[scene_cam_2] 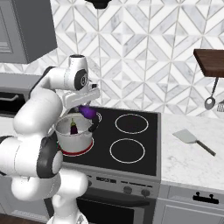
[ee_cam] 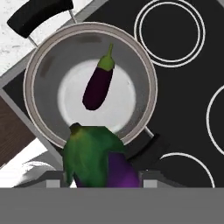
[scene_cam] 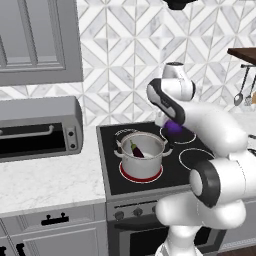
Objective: Put the eggplant and eggplant in the pot. Retrieve the spatula and lightly stir the vegetables in the pot.
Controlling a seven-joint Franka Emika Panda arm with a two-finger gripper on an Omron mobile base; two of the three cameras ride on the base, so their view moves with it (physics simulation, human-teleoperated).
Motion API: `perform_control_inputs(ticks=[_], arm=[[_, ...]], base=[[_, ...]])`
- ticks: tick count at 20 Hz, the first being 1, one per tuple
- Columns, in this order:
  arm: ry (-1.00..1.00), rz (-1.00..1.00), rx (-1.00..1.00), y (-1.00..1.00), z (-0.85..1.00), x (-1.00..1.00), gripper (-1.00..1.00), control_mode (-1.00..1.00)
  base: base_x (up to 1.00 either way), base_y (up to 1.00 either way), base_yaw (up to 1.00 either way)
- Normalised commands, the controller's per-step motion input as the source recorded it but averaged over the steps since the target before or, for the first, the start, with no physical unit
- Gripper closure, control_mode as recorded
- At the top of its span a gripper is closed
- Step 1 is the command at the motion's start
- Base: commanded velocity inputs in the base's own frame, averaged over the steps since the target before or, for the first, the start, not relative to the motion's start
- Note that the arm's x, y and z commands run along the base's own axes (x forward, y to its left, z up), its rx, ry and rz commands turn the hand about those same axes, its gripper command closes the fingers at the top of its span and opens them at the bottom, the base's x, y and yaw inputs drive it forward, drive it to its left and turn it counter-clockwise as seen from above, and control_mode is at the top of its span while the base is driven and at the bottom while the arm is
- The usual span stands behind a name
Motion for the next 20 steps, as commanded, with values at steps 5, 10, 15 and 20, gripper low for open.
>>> perform_control_inputs(ticks=[5,10,15,20], arm=[[0.13,0.0,0.0,0.91,-0.2,0.23,1.0,-1.0],[0.16,0.0,0.0,0.16,-0.66,0.08,1.0,-1.0],[0.02,0.0,0.0,0.1,-0.57,0.15,1.0,-1.0],[0.0,0.0,0.03,0.1,-0.49,0.03,1.0,-1.0]], base=[[0.0,0.0,0.0],[0.0,0.0,0.0],[0.0,0.0,0.0],[0.0,0.0,0.0]])
